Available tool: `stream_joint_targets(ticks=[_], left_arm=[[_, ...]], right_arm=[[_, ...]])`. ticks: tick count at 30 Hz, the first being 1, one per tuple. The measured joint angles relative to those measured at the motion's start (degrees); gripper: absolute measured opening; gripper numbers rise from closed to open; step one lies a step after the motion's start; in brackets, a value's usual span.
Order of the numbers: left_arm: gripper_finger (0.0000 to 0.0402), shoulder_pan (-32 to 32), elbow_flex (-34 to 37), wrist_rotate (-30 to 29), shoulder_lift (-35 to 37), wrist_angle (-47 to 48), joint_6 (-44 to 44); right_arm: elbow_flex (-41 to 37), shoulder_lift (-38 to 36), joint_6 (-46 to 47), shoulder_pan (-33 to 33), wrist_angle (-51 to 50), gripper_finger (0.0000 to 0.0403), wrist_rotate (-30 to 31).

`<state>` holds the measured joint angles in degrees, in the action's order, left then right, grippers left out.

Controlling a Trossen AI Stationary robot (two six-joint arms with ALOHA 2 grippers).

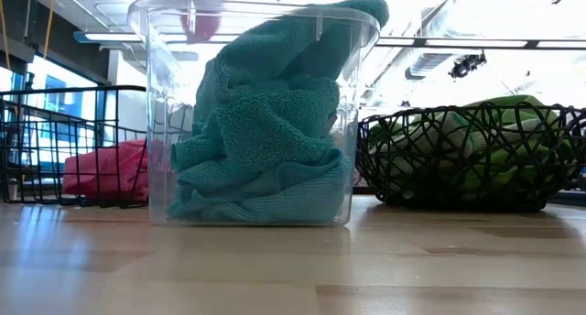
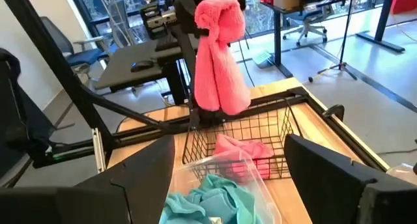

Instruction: Sort microfiber towel by color & place in baskets

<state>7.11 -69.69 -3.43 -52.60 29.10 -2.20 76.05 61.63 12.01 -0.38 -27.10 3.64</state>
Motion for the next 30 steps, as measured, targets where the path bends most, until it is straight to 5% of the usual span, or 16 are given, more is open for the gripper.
stream_joint_targets(ticks=[8,16,23,30], left_arm=[[0.0000,0.0,0.0,-6.2,7.3,4.9,0.7],[0.0000,0.6,0.0,-11.2,5.0,21.3,3.3],[0.0000,4.1,0.0,-6.1,-3.4,34.8,-6.1],[0.0000,7.7,0.0,-2.9,-11.5,34.4,-23.0]], right_arm=[[0.0,-0.2,-0.4,0.0,0.8,0.0287,0.8],[0.0,-0.1,-0.4,0.0,0.5,0.0287,2.0],[0.0,-0.1,-0.5,0.0,0.3,0.0287,5.4],[0.0,0.4,1.3,0.0,-0.1,0.0287,5.4]])
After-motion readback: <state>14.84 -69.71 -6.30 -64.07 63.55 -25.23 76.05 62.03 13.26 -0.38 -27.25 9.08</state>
